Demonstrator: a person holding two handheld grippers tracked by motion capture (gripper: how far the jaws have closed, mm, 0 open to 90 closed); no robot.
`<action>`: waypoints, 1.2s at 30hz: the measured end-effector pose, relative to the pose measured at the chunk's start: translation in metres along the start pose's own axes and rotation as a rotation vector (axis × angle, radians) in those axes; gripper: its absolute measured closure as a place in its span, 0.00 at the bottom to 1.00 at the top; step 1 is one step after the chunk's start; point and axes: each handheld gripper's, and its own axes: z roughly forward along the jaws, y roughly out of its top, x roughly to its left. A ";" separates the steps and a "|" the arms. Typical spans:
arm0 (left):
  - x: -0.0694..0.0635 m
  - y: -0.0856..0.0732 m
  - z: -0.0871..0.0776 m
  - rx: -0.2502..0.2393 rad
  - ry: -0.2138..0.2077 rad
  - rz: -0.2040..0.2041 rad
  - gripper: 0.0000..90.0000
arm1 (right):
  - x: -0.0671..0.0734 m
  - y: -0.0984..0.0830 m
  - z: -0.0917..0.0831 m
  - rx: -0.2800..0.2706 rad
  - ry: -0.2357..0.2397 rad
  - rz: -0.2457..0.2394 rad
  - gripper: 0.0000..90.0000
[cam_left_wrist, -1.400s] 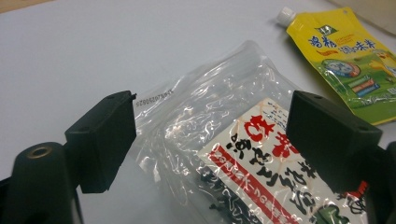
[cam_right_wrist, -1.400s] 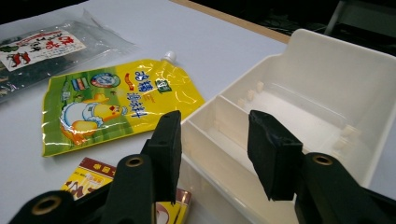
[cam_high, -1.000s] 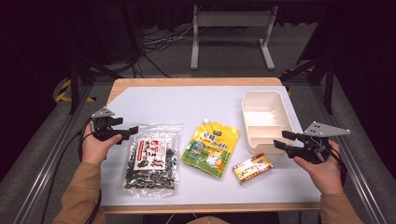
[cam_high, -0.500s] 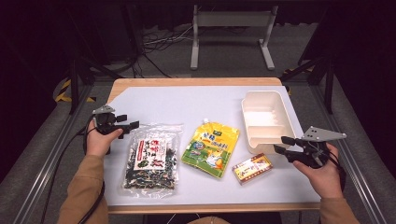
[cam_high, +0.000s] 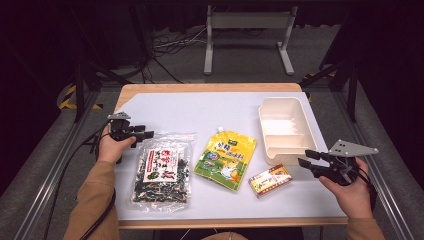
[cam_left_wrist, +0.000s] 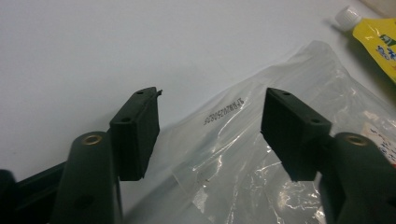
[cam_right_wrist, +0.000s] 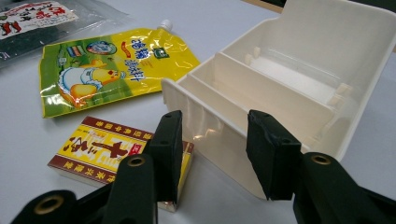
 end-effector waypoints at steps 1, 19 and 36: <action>0.001 0.000 0.000 0.002 -0.002 0.000 0.46 | 0.000 0.000 -0.001 0.000 -0.001 0.001 0.63; 0.003 -0.002 -0.001 0.034 0.022 0.009 0.72 | 0.004 0.001 0.000 -0.004 0.008 -0.021 0.63; 0.000 -0.003 -0.004 0.052 0.057 0.058 0.95 | 0.005 0.002 0.001 -0.004 0.011 -0.024 0.62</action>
